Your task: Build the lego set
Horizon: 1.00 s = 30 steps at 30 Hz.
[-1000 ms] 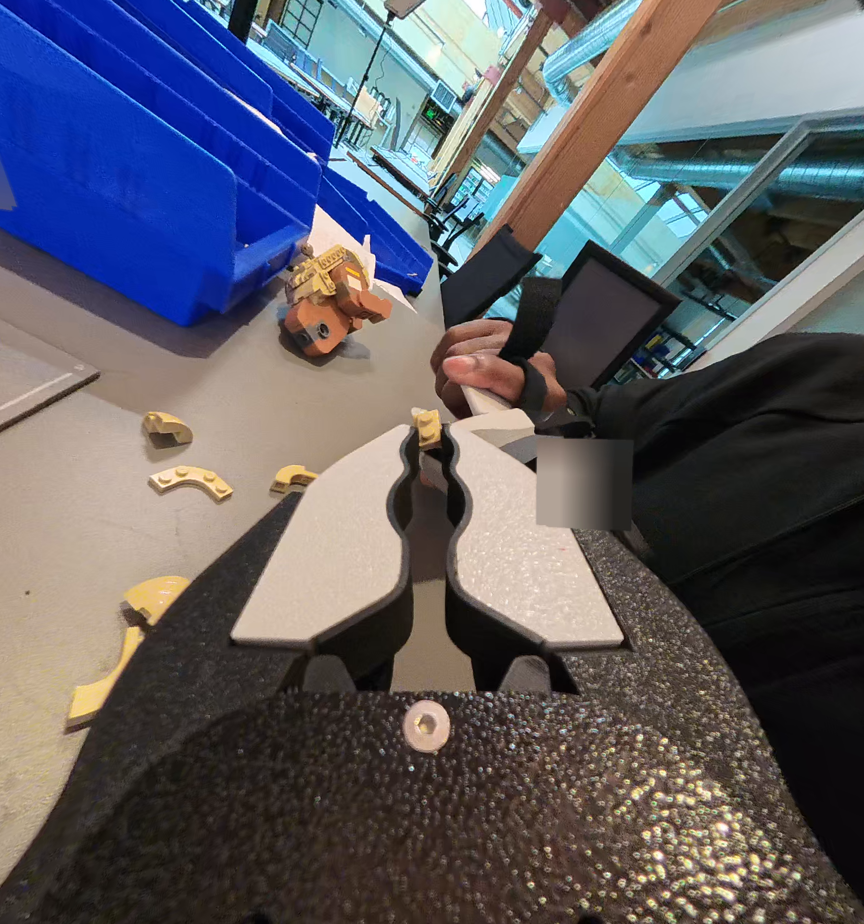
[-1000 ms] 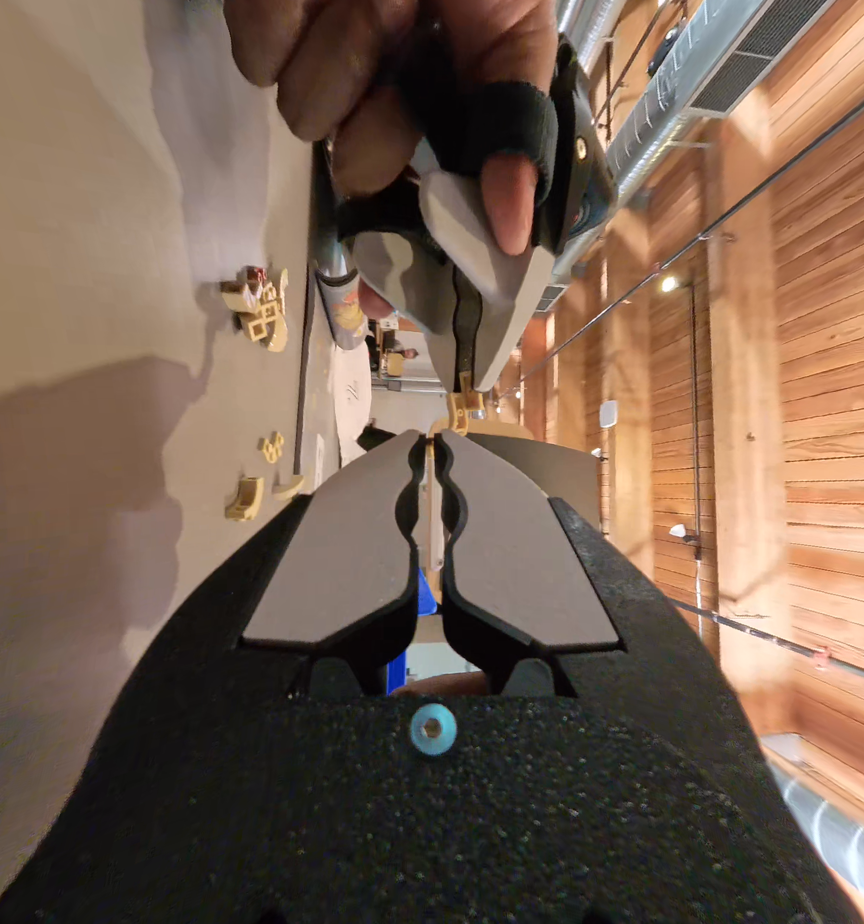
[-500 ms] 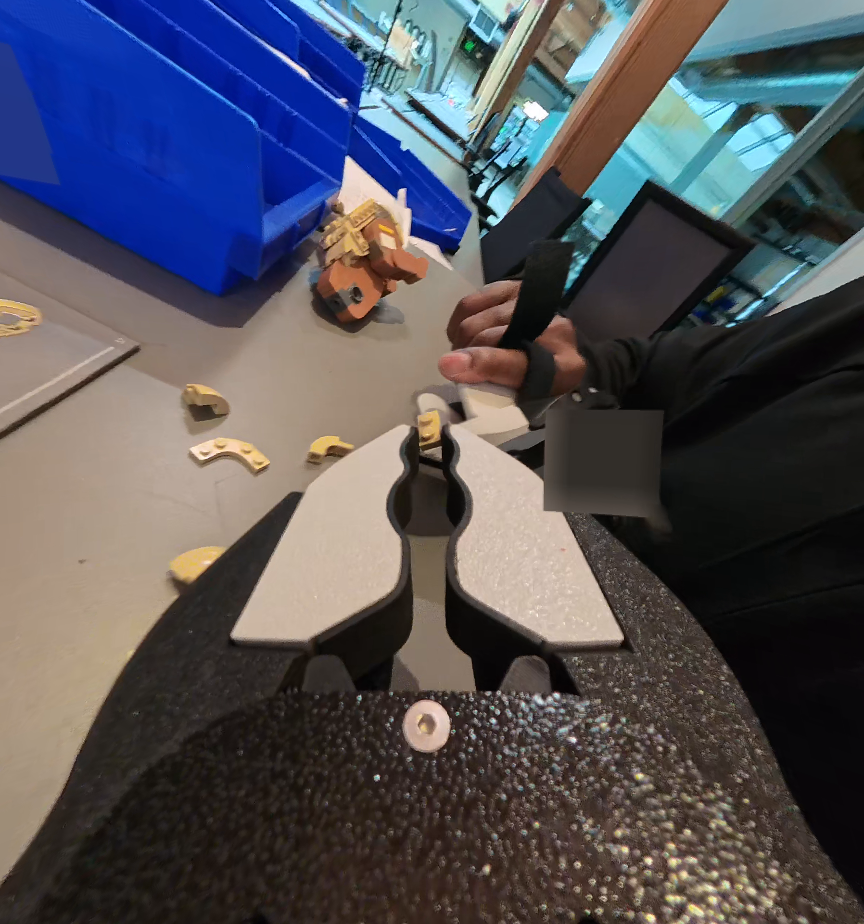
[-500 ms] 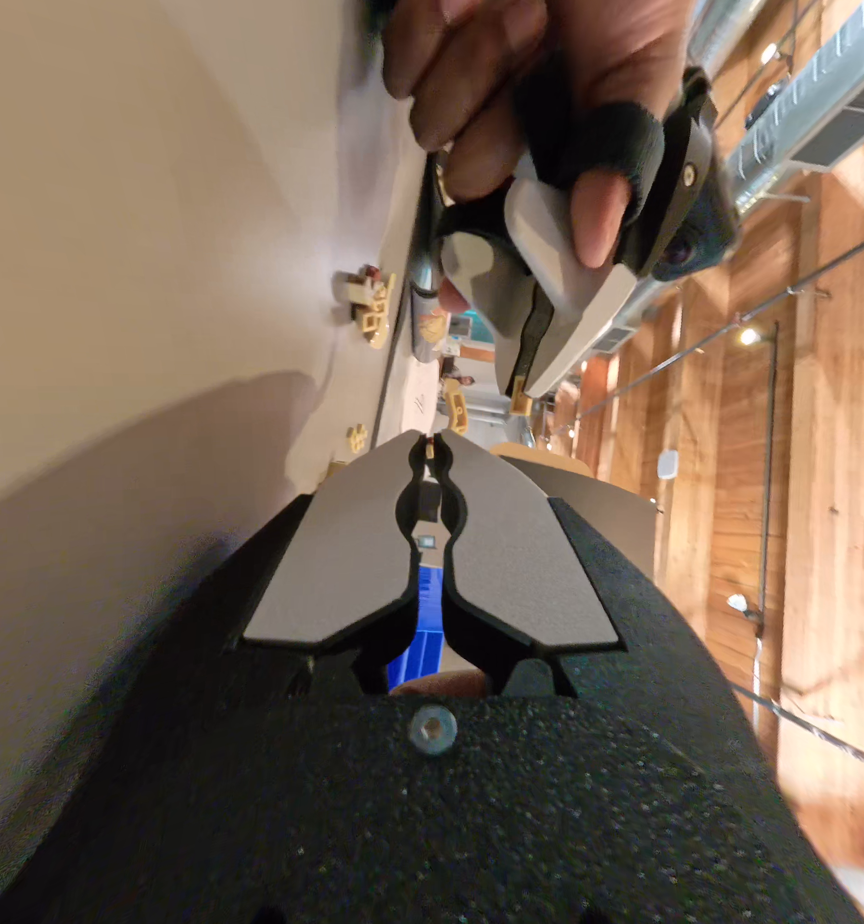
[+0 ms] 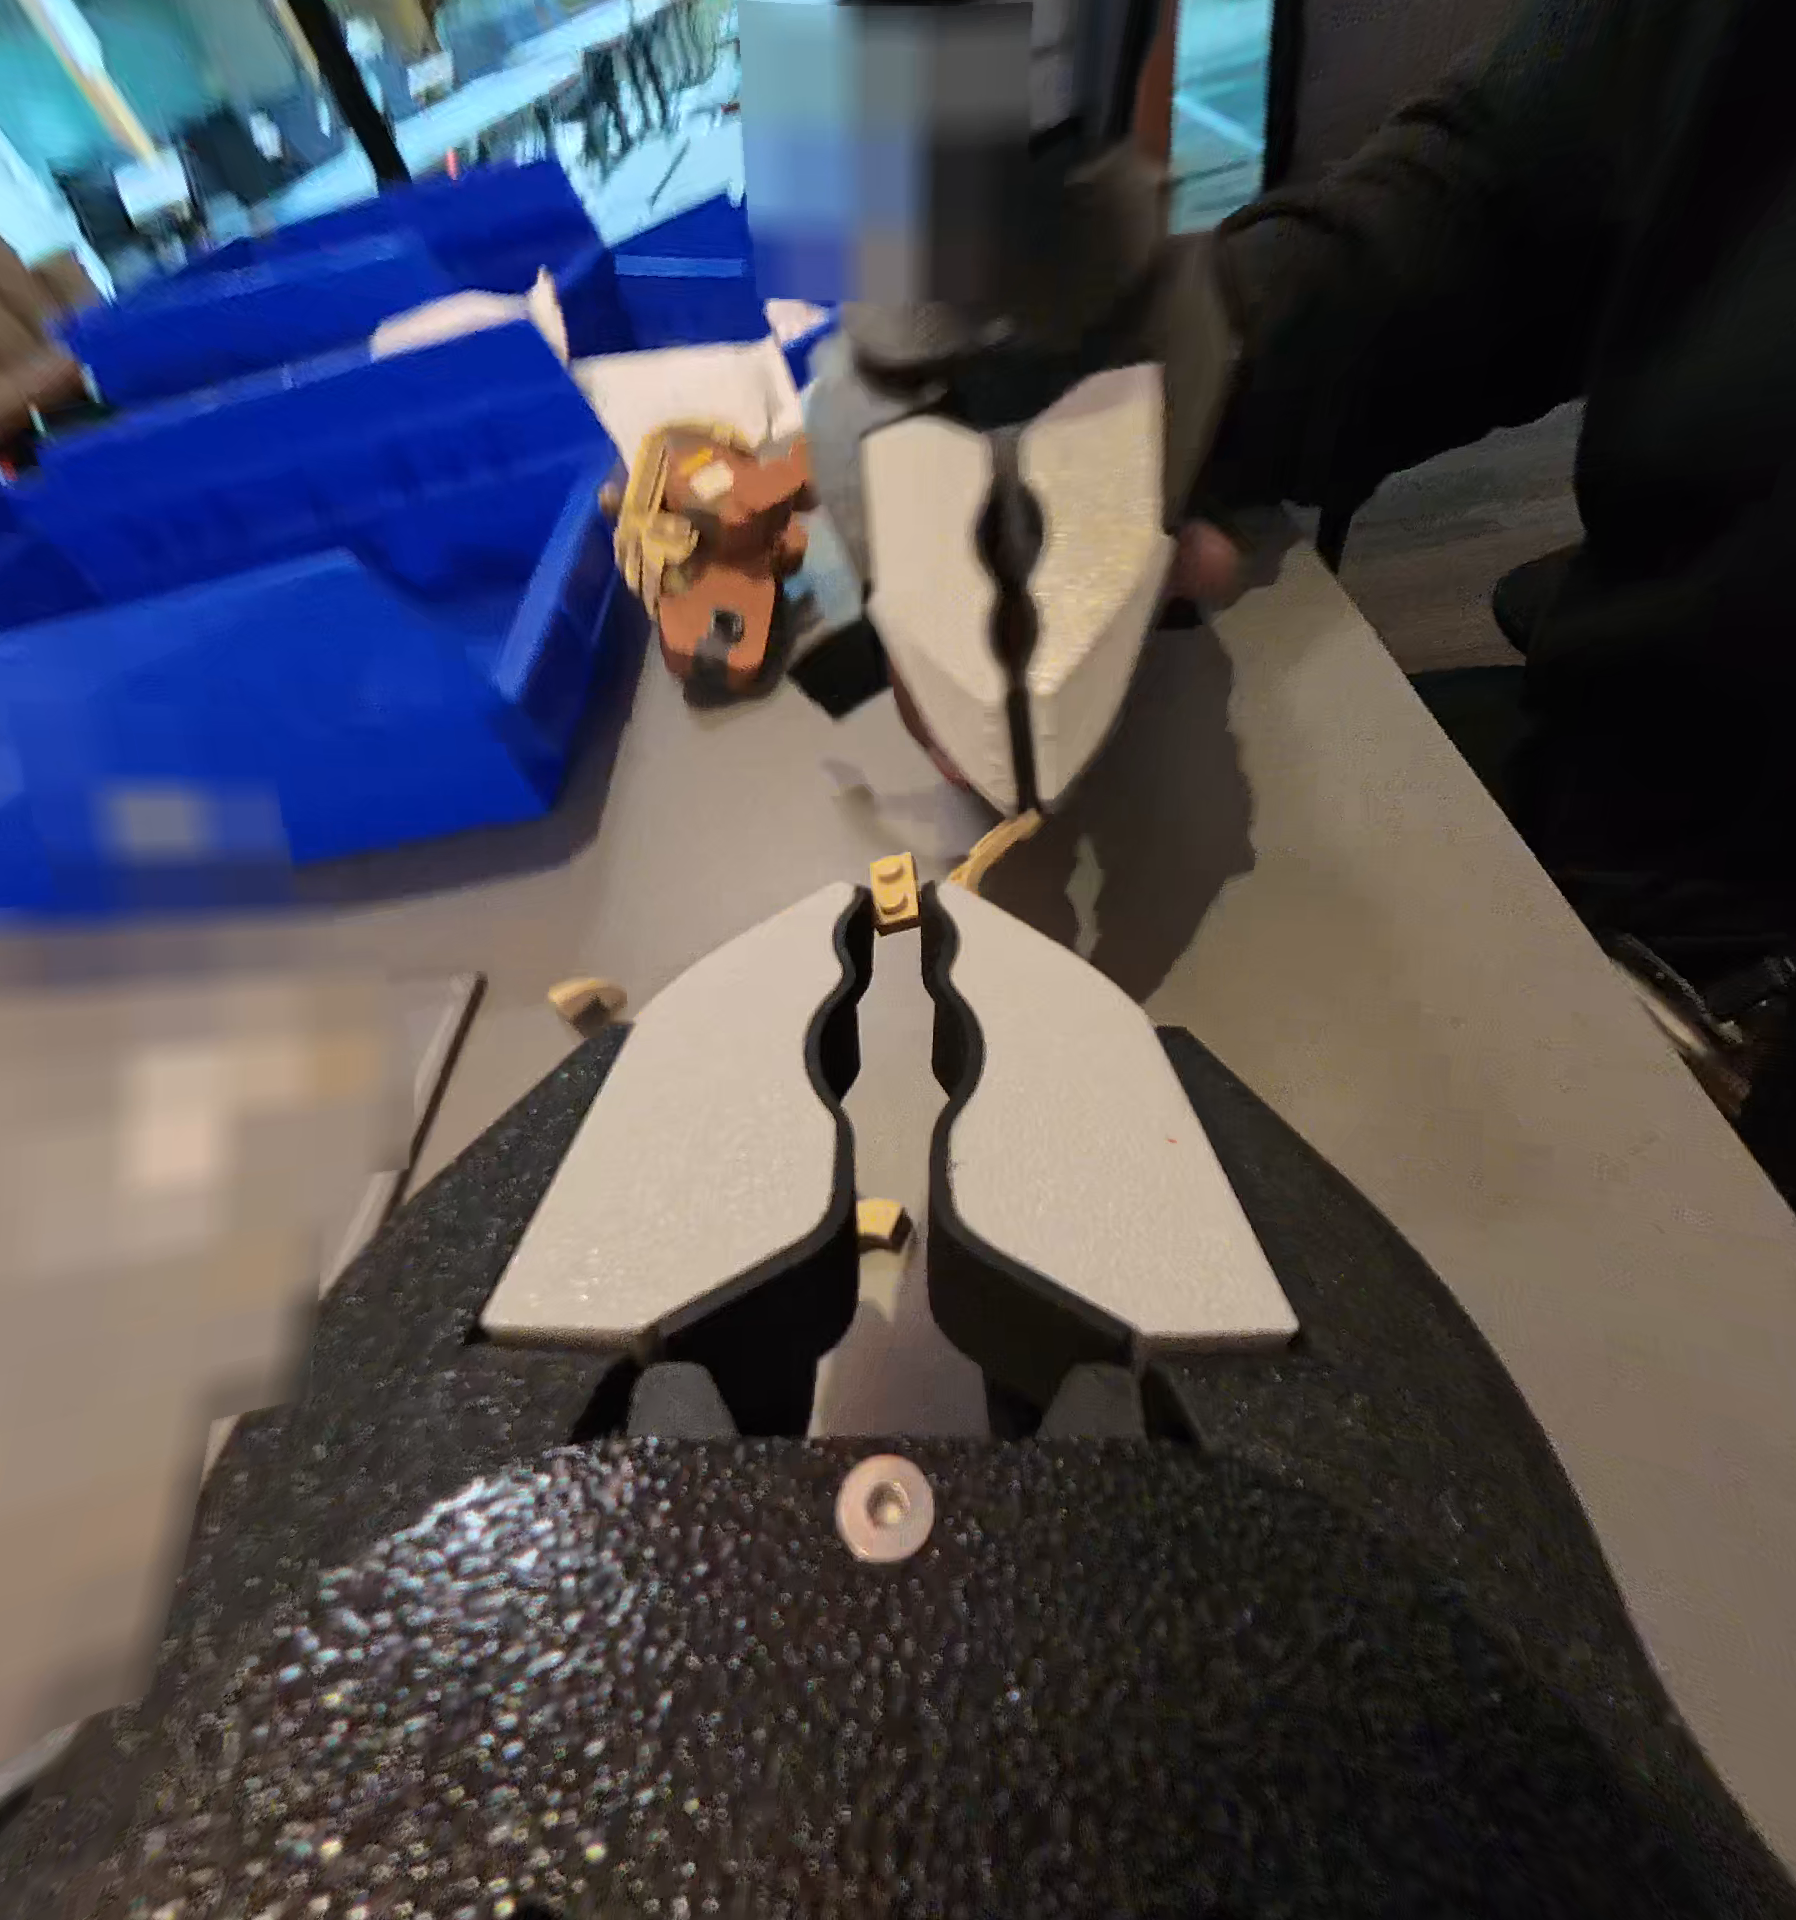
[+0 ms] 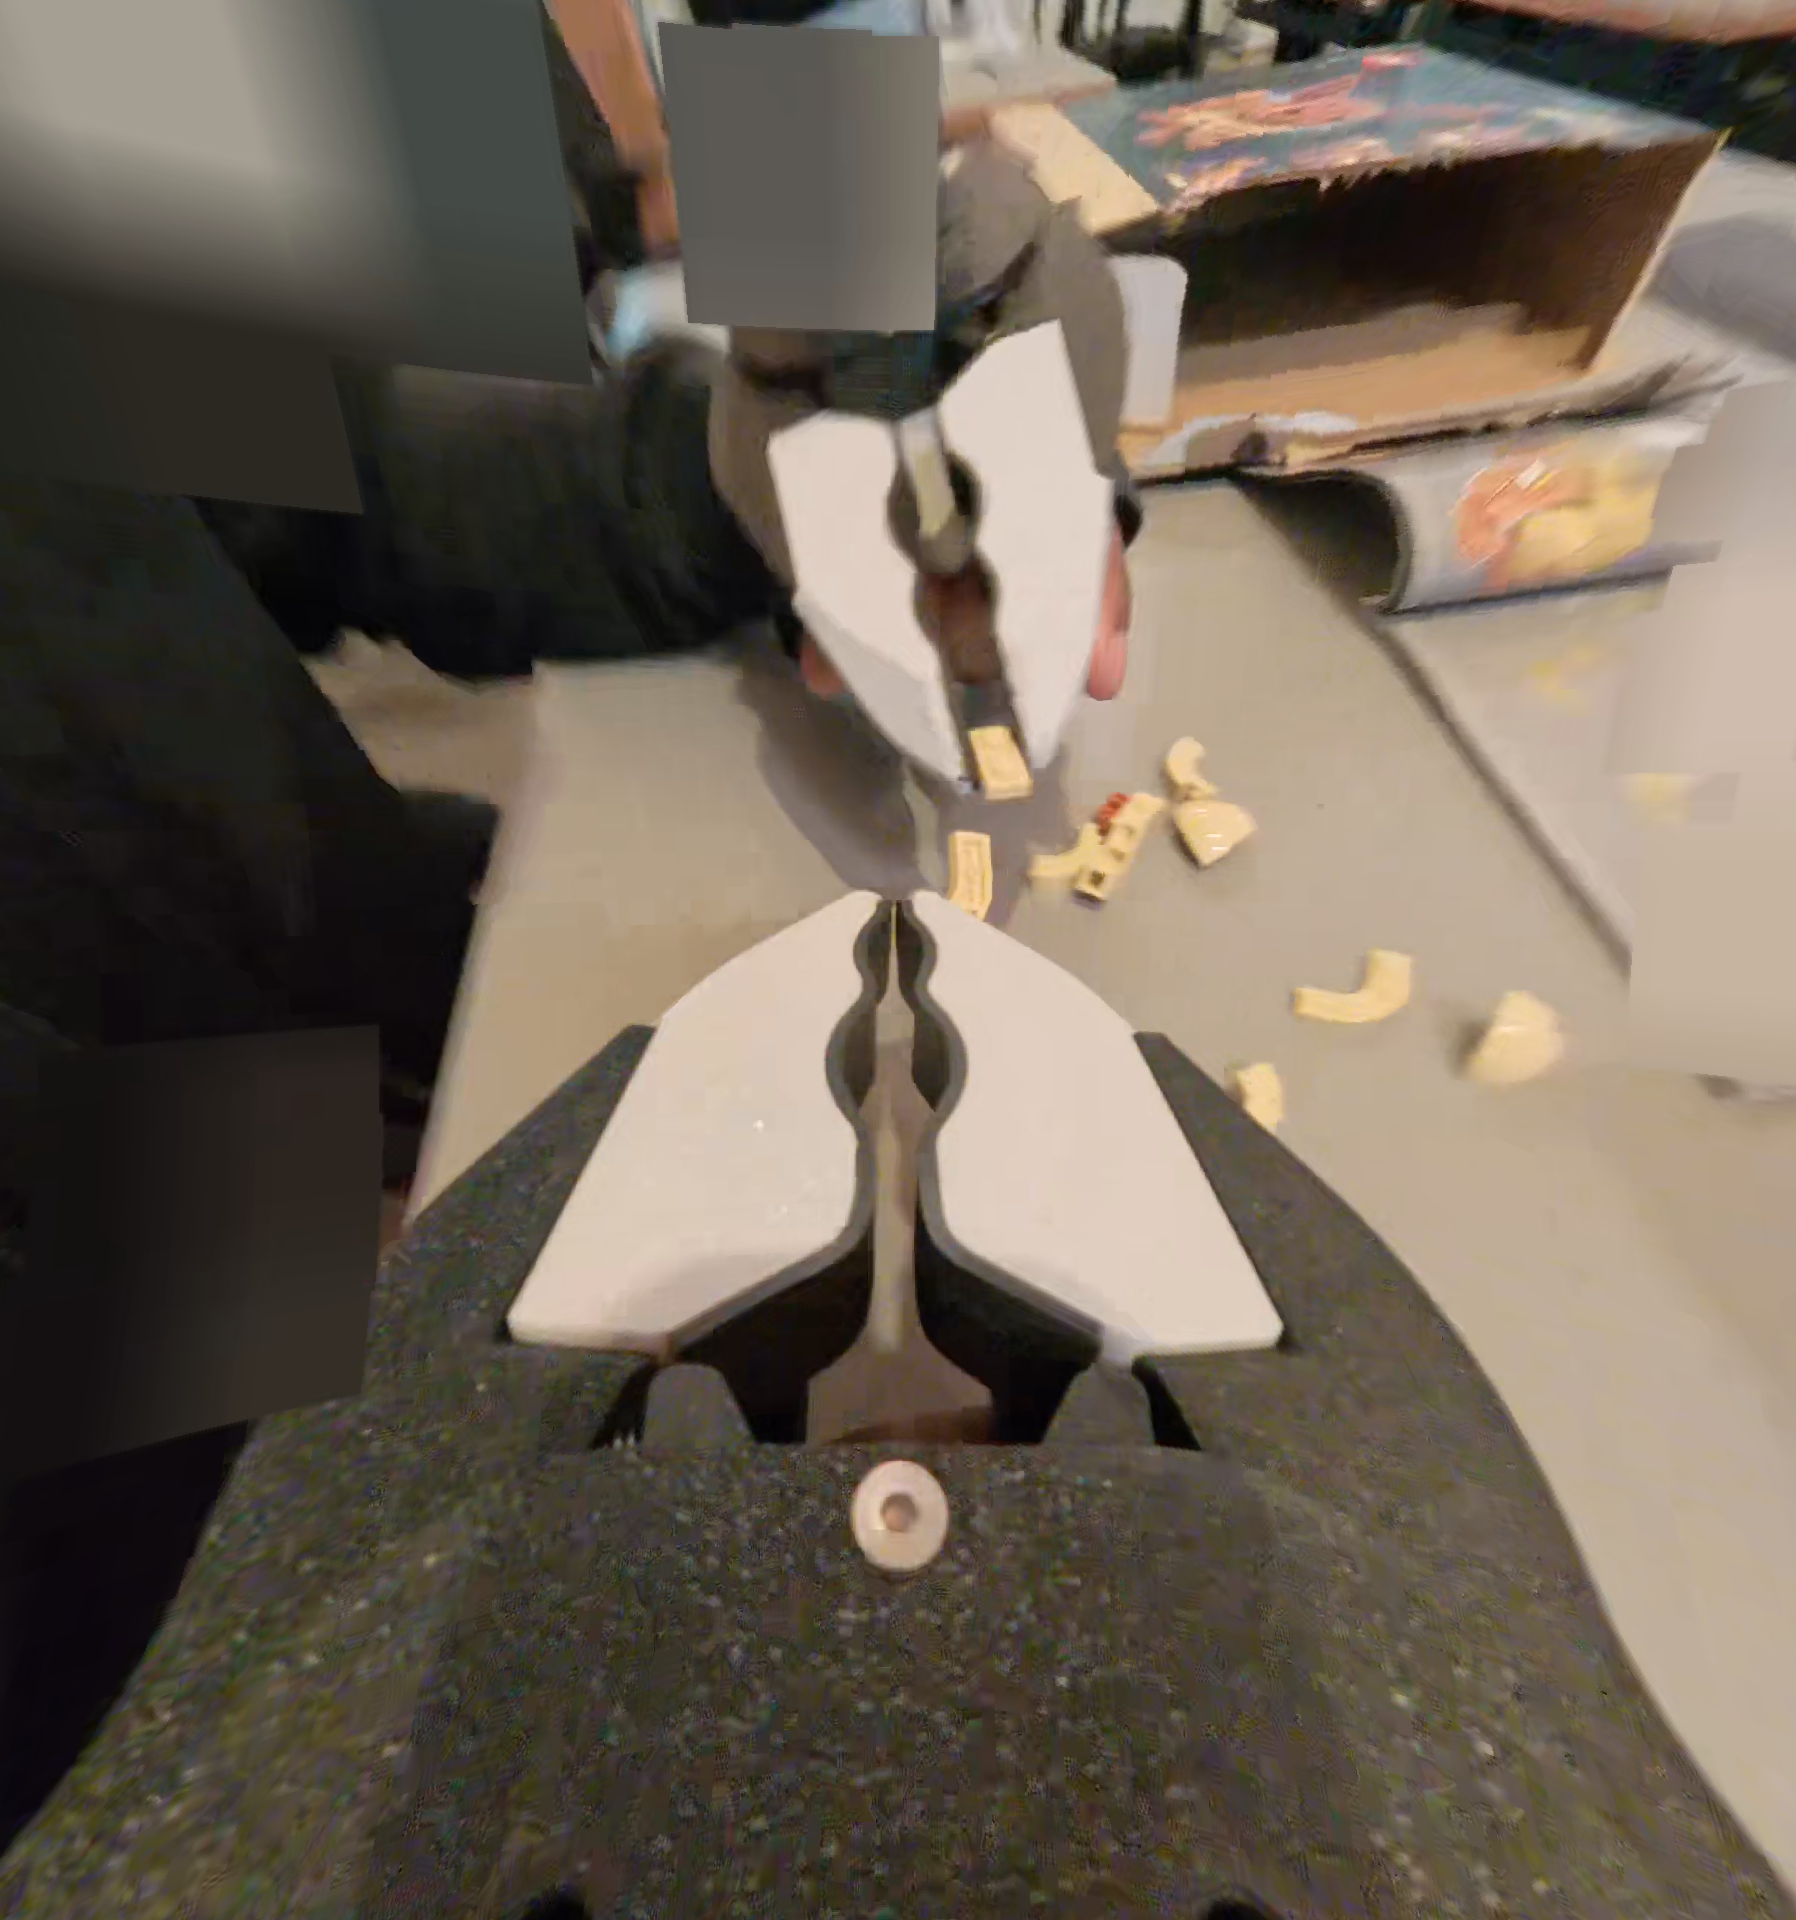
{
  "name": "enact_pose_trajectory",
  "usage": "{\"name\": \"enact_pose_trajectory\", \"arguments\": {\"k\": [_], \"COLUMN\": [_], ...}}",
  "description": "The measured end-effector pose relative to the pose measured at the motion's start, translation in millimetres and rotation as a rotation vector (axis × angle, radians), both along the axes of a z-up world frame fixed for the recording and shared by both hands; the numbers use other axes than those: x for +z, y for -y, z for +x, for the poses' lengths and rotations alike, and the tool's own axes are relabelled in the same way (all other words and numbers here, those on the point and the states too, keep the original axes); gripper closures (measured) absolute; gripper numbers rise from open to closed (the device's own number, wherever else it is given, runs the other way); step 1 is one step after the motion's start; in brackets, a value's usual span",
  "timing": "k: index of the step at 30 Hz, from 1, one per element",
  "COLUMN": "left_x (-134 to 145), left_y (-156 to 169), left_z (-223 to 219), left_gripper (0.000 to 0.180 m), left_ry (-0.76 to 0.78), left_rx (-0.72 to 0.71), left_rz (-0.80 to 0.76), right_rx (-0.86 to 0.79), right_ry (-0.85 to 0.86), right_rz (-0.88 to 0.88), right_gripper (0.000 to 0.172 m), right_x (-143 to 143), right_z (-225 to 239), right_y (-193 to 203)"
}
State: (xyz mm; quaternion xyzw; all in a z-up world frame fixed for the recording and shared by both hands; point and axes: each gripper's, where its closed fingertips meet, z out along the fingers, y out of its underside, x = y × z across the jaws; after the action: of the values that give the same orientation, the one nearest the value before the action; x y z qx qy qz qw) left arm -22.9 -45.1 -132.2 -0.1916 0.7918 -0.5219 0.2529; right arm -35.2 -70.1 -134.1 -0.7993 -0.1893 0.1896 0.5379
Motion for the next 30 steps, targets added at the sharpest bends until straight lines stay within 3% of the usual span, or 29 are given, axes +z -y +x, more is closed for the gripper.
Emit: {"name": "enact_pose_trajectory", "arguments": {"k": [3, 6, 12, 15, 24, 30], "left_x": [8.7, 13.0, 24.3, 24.5, -1.0, -3.1], "left_y": [9.5, 11.5, 9.5, 8.8, -2.4, -6.6], "left_z": [-8.6, -8.6, -7.0, -3.9, 12.1, 14.5], "left_gripper": [0.172, 0.172, 0.172, 0.172, 0.172, 0.172], "left_ry": [0.121, 0.218, 0.531, 0.604, 0.448, 0.422], "left_rx": [-0.079, -0.084, -0.03, 0.005, 0.071, 0.097], "left_rz": [-0.003, 0.01, 0.166, 0.23, 0.314, 0.327], "right_rx": [0.051, 0.099, 0.122, 0.116, 0.068, -0.056], "right_ry": [-0.319, -0.525, -0.675, -0.678, -0.422, -0.219], "right_rz": [-0.078, -0.125, -0.164, -0.207, -0.56, -0.526], "right_gripper": [0.171, 0.172, 0.172, 0.172, 0.172, 0.171], "right_x": [10.7, 18.2, 24.1, 19.0, -40.8, -49.2], "right_z": [2.1, 5.2, 7.5, 6.7, 3.5, 35.1], "right_y": [2.4, 5.6, 7.4, 6.0, 5.7, -6.0]}}
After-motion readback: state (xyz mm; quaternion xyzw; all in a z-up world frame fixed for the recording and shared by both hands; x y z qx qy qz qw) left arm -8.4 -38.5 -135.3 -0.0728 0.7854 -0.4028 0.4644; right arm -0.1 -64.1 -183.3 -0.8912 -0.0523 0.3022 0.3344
